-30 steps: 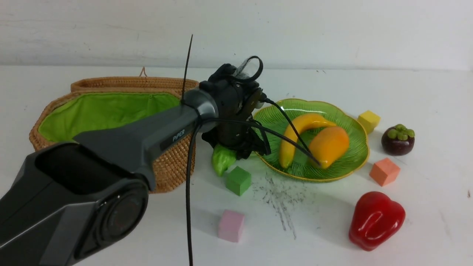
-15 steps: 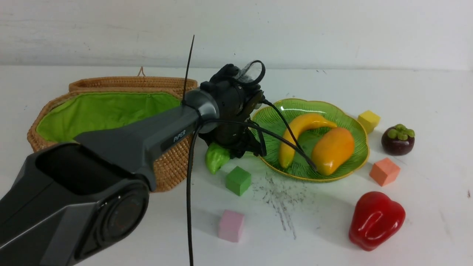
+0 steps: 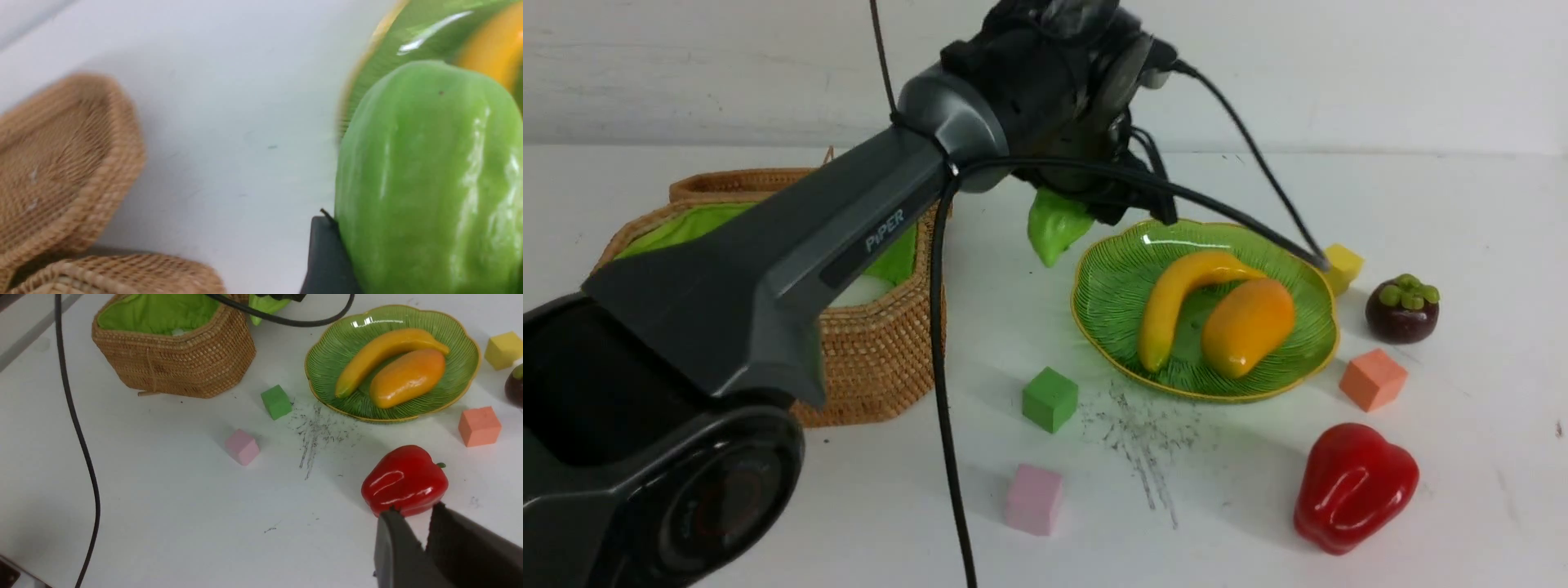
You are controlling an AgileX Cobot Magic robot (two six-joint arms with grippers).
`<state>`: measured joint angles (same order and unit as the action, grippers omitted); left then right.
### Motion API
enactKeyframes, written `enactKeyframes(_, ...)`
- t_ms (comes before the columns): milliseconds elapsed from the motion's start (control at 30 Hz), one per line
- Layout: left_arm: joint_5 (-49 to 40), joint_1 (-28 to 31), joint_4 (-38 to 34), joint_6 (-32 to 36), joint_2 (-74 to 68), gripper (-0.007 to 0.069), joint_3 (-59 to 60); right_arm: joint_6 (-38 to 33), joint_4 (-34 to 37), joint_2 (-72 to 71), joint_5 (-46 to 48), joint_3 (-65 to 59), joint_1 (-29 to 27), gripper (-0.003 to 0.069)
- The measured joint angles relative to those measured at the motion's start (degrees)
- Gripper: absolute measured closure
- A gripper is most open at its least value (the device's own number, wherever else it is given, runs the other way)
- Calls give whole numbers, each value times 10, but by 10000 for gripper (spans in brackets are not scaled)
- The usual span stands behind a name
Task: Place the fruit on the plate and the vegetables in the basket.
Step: Take a chayote with your left arm and place it on the basket on the left.
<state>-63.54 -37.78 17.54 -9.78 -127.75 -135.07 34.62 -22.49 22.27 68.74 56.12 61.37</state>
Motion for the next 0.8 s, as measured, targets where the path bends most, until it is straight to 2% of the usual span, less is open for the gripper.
enactKeyframes(133, -67, -10, -69, 93, 55, 192, -9, 0, -3, 0, -16, 0, 0, 524)
enactKeyframes(333, -73, 34, -102, 193, 186, 192, 68, -8, -10, 0, -36, 0, 0, 523)
enactKeyframes(467, -73, 87, -102, 271, 296, 192, 184, -11, -10, 0, -47, 0, 0, 523)
enactKeyframes(567, -73, 153, -108, 338, 358, 192, 286, -12, -11, 0, -51, 0, 0, 522)
enactKeyframes(633, -73, 214, -119, 391, 373, 192, 344, -15, -13, 0, -55, 0, 0, 520)
enactKeyframes(700, -68, 248, -127, 418, 372, 192, 369, -15, -15, 0, -62, 0, 0, 520)
enactKeyframes(767, -37, 307, -153, 470, 358, 192, 410, -17, -25, 0, -86, 0, 0, 517)
enactKeyframes(800, -34, 310, -154, 474, 356, 192, 410, -17, -25, 0, -88, 0, 0, 517)
